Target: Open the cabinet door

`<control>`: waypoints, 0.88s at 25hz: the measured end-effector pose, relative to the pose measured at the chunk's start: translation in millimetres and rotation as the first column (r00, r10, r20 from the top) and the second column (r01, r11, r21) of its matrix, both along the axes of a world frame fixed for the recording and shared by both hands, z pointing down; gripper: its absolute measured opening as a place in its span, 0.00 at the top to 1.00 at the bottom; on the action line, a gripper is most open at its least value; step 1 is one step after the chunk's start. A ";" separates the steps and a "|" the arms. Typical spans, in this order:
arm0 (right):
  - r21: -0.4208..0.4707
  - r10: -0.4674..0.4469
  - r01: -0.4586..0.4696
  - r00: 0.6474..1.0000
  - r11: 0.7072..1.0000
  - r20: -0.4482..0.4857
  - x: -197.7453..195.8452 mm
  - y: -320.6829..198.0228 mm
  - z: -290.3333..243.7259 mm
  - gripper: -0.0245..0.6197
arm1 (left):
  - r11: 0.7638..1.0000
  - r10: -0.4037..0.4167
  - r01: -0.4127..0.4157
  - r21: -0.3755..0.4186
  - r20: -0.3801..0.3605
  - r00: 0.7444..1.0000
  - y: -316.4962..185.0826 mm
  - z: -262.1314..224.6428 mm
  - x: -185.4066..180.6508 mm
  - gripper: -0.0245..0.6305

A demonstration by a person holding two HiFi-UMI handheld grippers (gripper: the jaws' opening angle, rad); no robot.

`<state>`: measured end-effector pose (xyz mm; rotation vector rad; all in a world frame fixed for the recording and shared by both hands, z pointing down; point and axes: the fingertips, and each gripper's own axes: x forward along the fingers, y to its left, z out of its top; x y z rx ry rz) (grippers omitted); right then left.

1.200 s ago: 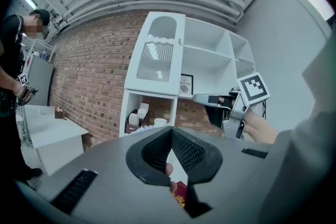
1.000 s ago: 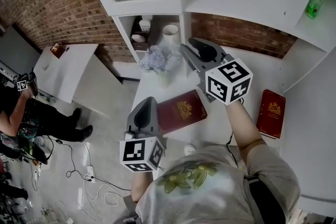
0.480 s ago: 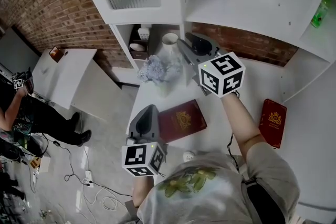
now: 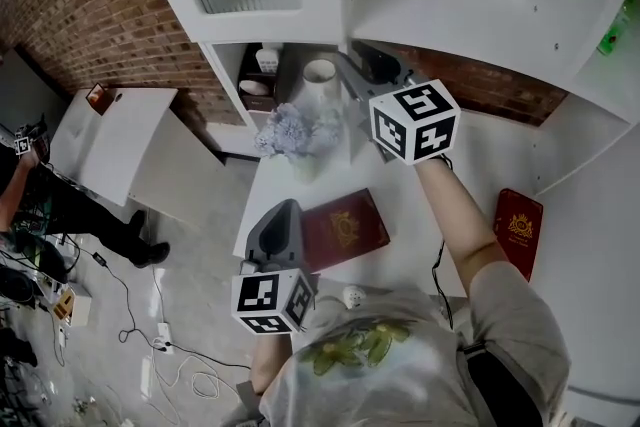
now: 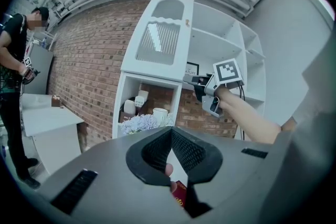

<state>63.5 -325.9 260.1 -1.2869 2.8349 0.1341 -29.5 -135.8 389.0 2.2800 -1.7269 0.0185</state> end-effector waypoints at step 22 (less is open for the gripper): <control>-0.033 0.033 -0.033 0.999 0.999 0.009 -6.6 -26.4 0.3 0.80 | 0.998 0.063 -0.063 -0.022 0.005 0.998 -13.4 3.4 15.7 0.95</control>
